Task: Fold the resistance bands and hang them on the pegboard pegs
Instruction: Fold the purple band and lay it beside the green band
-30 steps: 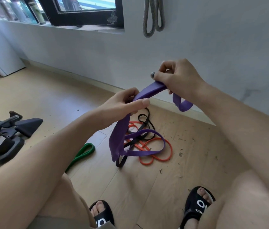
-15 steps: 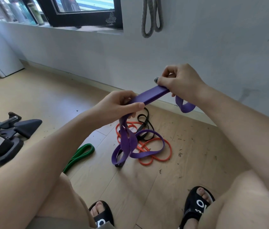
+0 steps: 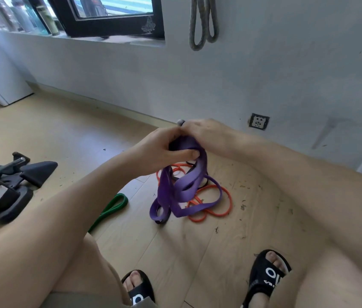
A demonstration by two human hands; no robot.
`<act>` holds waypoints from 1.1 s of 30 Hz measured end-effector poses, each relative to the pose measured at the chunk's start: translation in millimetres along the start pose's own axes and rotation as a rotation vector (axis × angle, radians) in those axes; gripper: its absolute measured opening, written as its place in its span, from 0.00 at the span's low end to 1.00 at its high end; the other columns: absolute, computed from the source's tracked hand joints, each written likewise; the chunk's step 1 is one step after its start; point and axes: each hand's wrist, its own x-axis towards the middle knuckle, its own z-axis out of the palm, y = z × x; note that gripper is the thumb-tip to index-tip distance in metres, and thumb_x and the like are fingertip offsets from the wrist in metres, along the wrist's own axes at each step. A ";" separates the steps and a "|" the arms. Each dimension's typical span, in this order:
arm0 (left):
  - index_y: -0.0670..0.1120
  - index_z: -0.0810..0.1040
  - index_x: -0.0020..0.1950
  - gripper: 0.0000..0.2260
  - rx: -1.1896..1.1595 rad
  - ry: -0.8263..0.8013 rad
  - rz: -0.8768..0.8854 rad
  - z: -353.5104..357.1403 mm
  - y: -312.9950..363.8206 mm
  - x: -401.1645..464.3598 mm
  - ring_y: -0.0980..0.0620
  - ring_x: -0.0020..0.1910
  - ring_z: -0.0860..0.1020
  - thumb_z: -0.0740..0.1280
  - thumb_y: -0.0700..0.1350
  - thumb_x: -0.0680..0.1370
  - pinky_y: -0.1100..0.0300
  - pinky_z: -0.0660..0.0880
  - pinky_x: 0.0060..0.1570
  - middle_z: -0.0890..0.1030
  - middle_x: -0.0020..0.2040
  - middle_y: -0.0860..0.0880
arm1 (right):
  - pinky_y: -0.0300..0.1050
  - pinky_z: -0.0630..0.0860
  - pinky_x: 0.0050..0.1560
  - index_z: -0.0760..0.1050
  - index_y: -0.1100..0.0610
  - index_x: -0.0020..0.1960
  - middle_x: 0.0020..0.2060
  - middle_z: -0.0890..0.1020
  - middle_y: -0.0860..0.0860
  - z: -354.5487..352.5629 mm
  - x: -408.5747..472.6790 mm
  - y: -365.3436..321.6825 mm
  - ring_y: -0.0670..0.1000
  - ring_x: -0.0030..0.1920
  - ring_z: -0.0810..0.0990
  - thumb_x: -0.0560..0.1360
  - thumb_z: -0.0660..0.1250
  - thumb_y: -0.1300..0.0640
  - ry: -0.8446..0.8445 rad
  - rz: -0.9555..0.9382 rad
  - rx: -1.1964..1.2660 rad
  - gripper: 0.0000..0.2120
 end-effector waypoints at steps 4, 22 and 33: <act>0.52 0.79 0.50 0.10 -0.022 0.006 -0.002 -2.8 -3.5 -0.6 0.64 0.34 0.76 0.76 0.41 0.76 0.70 0.72 0.39 0.81 0.36 0.64 | 0.42 0.77 0.37 0.79 0.52 0.49 0.39 0.83 0.51 -1.0 -1.0 -4.3 0.52 0.39 0.82 0.84 0.60 0.44 0.063 -0.015 0.012 0.15; 0.46 0.78 0.45 0.14 0.003 0.142 0.009 -3.2 -5.0 -1.2 0.56 0.32 0.71 0.77 0.53 0.75 0.62 0.67 0.35 0.75 0.33 0.52 | 0.47 0.73 0.61 0.80 0.52 0.58 0.56 0.82 0.51 -33.9 -7.5 31.3 0.53 0.58 0.79 0.85 0.57 0.50 -0.049 0.195 -0.133 0.15; 0.60 0.78 0.36 0.11 0.127 0.159 0.068 2.8 2.9 -0.4 0.60 0.29 0.73 0.77 0.50 0.75 0.62 0.69 0.33 0.79 0.29 0.59 | 0.41 0.78 0.44 0.83 0.54 0.43 0.34 0.84 0.45 -3.9 -7.0 5.9 0.46 0.37 0.84 0.83 0.59 0.40 -0.065 0.005 0.065 0.24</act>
